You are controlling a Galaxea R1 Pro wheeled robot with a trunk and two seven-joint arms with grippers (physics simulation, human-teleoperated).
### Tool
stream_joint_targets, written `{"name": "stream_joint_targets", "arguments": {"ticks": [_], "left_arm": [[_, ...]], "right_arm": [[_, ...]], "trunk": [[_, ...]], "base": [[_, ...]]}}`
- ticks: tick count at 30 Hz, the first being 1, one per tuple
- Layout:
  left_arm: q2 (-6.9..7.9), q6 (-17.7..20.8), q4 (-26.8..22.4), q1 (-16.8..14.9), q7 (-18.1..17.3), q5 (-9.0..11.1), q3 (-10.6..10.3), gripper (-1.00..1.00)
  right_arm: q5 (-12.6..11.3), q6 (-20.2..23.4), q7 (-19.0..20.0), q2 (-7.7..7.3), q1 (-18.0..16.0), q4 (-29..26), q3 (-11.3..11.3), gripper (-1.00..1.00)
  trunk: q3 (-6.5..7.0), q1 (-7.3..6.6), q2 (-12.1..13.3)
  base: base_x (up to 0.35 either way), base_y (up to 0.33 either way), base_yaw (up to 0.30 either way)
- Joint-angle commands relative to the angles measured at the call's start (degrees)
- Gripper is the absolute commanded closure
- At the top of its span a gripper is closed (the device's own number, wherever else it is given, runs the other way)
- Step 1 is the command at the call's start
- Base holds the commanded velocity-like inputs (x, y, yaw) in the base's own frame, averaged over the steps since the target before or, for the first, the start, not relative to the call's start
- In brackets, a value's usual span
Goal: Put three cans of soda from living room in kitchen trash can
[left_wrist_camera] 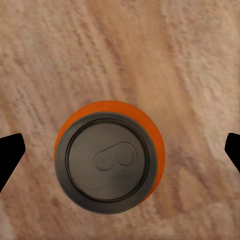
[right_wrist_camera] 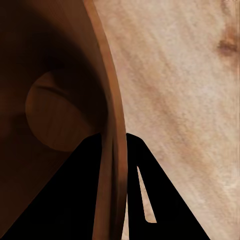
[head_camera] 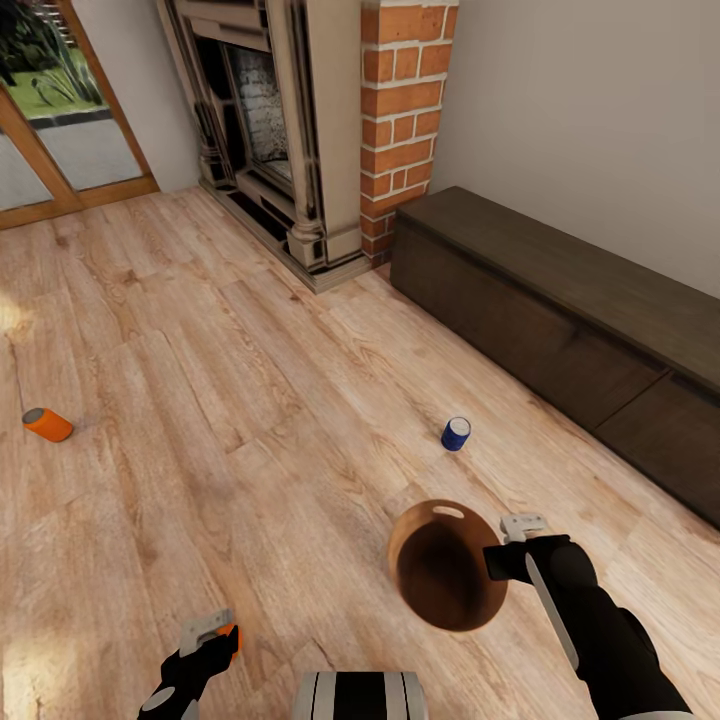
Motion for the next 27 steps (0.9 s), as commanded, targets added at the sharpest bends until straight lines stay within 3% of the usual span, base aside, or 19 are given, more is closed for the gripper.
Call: {"name": "stream_joint_targets", "arguments": {"ticks": [1,10,27], "left_arm": [[0.0,0.0,0.0,0.0,0.0,0.0,0.0,-1.0],[0.0,0.0,0.0,0.0,0.0,0.0,0.0,-1.0],[0.0,0.0,0.0,0.0,0.0,0.0,0.0,-1.0]], "right_arm": [[-1.1,0.0,0.3,0.0,0.0,0.0,0.0,1.0],[-1.1,0.1,0.3,-0.01,0.1,-5.7,0.0,1.0],[-1.0,0.1,0.3,-0.01,0.0,-6.6,0.0,1.0]], "trunk": [[0.0,0.0,0.0],[0.0,0.0,0.0],[0.0,0.0,0.0]], "base": [[0.0,0.0,0.0],[0.0,0.0,0.0],[0.0,0.0,0.0]]}}
